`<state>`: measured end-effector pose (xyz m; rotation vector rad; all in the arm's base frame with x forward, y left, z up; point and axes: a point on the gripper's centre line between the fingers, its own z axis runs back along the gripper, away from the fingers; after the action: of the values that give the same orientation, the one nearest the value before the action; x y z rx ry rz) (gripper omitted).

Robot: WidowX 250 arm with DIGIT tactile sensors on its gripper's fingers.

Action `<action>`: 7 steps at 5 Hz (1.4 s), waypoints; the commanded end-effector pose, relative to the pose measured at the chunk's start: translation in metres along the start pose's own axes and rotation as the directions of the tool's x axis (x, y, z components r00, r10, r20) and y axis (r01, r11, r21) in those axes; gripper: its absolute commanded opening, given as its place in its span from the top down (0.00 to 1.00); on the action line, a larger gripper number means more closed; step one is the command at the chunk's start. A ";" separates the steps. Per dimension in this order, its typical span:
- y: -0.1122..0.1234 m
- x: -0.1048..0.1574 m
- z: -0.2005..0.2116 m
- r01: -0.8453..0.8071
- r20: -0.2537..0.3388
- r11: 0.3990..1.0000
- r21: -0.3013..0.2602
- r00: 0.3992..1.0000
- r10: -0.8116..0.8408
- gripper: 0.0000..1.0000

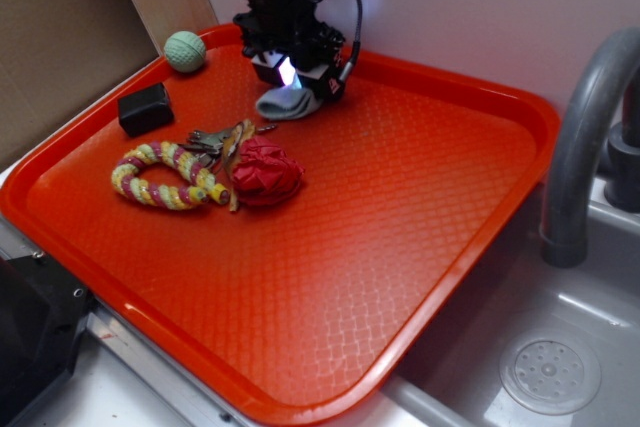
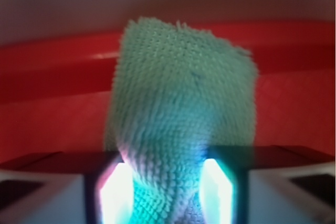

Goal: Grab the blue cloth.

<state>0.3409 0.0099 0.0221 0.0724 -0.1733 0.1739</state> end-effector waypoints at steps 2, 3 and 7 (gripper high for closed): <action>0.011 0.002 0.032 -0.029 0.003 0.998 -0.051 1.000 0.029 1.00; 0.015 -0.013 0.085 -0.019 -0.024 0.990 -0.138 1.000 0.016 1.00; -0.002 -0.055 0.280 0.098 0.011 0.975 -0.198 0.995 -0.098 1.00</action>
<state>0.2422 -0.0252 0.2742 -0.1124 -0.1442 0.0758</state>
